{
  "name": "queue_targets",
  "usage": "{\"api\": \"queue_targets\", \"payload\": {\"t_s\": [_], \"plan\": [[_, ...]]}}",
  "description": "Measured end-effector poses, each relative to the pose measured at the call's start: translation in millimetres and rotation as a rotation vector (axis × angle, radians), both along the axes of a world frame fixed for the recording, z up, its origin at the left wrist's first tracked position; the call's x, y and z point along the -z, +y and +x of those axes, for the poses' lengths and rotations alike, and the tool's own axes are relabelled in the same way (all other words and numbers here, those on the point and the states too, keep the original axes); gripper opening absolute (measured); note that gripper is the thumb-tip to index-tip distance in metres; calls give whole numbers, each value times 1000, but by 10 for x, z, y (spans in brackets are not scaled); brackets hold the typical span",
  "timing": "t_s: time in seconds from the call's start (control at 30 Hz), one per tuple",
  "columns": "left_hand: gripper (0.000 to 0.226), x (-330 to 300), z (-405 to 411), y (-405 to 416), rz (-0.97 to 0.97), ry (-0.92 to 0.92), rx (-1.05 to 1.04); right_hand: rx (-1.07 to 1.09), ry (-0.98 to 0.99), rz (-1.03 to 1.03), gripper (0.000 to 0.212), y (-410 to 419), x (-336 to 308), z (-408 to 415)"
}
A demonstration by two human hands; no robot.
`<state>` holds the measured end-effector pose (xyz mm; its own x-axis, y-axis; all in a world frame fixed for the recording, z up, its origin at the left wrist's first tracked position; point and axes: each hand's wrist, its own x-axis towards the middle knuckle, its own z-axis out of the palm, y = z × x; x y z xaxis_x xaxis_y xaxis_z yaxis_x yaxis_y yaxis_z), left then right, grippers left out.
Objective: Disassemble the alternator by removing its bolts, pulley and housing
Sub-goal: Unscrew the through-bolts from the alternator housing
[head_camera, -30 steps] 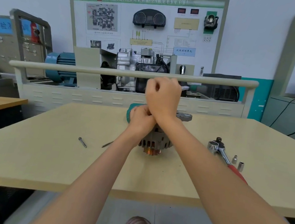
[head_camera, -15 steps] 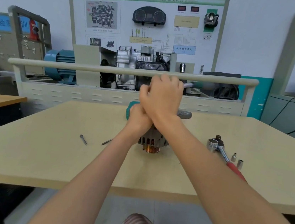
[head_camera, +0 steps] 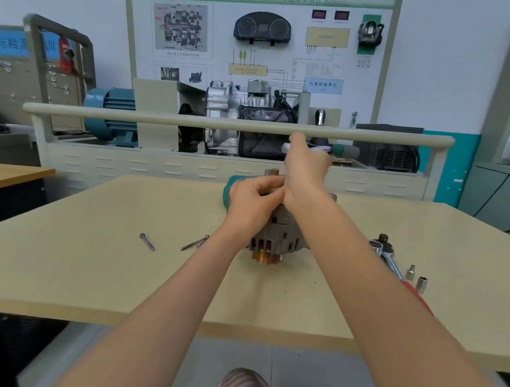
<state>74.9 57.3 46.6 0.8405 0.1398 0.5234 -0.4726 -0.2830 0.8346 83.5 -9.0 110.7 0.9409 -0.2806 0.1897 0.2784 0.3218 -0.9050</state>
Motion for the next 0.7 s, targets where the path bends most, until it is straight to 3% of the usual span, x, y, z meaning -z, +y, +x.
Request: {"api": "queue_targets", "payload": {"t_s": [0.1, 0.27, 0.43, 0.53, 0.6, 0.7], "plan": [[20, -16, -8, 18, 1, 25, 29, -165, 41, 62, 7, -75, -151, 60], [14, -78, -4, 56, 154, 83, 41, -586, 191, -44, 14, -224, -294, 157], [10, -90, 23, 134, 99, 97, 114, -801, 244, -197, 27, -235, -321, 246], [3, -91, 36, 99, 86, 79, 85, -719, 212, -178, 26, -224, -307, 221], [5, -81, 44, 81, 67, 67, 71, -490, 205, -92, 28, -140, -298, 207], [13, -59, 49, 75, 66, 38, 43, -176, 214, 260, 13, 7, -292, 147]]}}
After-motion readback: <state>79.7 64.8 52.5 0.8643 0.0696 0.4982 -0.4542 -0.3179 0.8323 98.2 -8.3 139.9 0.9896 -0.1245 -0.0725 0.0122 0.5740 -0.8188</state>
